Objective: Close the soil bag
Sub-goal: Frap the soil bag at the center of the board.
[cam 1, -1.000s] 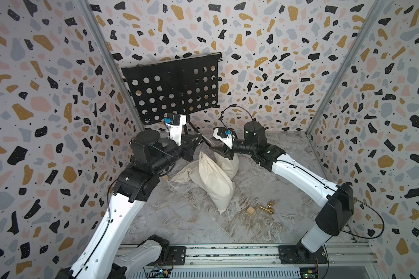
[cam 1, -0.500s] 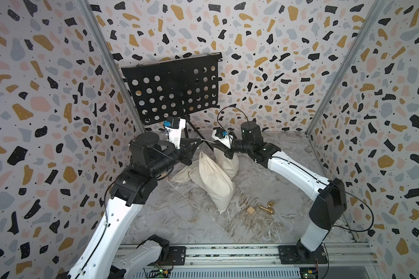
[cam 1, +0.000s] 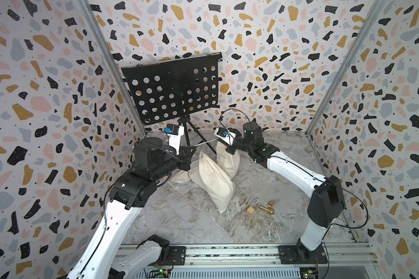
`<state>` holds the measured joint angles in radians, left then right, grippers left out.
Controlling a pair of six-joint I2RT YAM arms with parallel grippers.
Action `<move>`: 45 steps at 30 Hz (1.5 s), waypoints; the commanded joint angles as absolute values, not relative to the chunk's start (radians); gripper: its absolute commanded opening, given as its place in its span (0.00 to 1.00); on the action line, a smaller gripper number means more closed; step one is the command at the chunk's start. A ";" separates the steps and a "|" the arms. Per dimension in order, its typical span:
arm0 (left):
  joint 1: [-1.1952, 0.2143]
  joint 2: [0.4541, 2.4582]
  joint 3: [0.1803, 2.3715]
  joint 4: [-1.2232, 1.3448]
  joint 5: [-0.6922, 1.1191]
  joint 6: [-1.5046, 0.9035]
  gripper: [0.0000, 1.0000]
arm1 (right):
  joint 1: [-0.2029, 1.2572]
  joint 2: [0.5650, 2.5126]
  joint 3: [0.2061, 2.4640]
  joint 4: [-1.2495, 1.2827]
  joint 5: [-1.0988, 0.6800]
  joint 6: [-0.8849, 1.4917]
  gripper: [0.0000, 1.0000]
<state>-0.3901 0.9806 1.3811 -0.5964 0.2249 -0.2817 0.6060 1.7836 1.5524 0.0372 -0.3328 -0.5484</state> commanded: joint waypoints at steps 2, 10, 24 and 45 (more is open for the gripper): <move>-0.380 0.815 1.504 -0.300 0.180 -0.274 0.00 | 0.294 1.876 1.503 -0.267 0.319 -0.551 0.15; -0.381 0.842 1.560 -0.303 0.178 -0.257 0.00 | 0.253 1.781 1.569 -0.308 0.332 -0.620 0.22; -0.381 0.806 1.449 -0.313 0.136 -0.276 0.00 | 0.252 1.880 1.373 -0.237 0.247 -0.500 0.23; -0.381 0.845 1.220 -0.287 0.117 -0.322 0.00 | 0.282 1.703 1.293 -0.262 0.155 -0.435 0.15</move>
